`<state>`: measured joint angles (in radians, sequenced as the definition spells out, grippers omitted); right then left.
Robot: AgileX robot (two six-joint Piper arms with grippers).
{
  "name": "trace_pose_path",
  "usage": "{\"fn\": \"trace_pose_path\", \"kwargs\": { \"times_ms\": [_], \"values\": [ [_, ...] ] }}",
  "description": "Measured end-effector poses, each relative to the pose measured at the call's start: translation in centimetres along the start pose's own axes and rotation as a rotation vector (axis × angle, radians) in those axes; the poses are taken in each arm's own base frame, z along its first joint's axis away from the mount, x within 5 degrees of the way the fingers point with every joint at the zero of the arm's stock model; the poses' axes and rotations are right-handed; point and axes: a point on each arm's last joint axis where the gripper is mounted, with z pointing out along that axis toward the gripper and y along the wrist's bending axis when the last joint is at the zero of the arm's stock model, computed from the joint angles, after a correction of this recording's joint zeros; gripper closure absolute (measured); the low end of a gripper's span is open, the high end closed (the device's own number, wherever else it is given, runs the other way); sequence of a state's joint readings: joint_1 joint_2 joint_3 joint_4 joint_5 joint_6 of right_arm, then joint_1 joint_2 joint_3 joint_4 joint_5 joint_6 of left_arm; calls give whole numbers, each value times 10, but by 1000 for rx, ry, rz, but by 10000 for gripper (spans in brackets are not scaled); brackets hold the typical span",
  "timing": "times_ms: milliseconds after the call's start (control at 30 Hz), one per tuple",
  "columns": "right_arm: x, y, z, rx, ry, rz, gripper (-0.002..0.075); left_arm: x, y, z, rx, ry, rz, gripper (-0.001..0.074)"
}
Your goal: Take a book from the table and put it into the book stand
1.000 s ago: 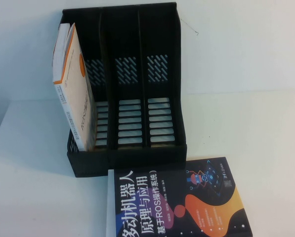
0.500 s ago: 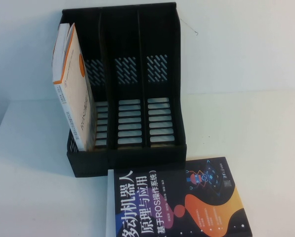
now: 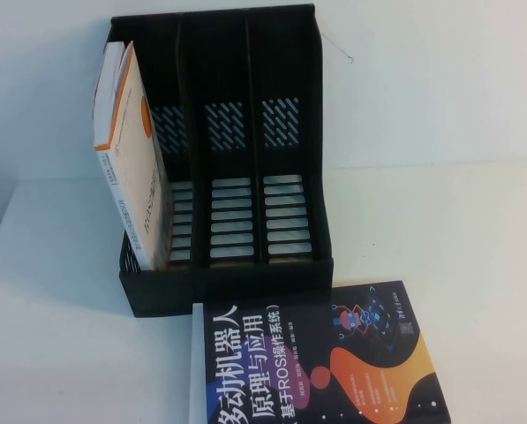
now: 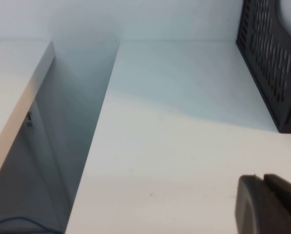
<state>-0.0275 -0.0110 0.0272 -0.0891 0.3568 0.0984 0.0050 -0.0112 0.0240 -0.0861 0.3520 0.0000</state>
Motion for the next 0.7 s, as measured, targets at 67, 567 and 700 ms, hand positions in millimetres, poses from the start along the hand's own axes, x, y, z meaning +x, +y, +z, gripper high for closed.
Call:
{"fn": "trace_pose_path", "kwargs": {
  "times_ms": [67,567,700],
  "values": [
    [0,0,0,5,0,-16,728,0,0,0,0,0,0,738],
    [0,-1,0,11,-1,-34,728,0,0,0,0,0,0,738],
    [0,-1,0,11,-1,-35,728,0,0,0,0,0,0,738]
  ]
}}
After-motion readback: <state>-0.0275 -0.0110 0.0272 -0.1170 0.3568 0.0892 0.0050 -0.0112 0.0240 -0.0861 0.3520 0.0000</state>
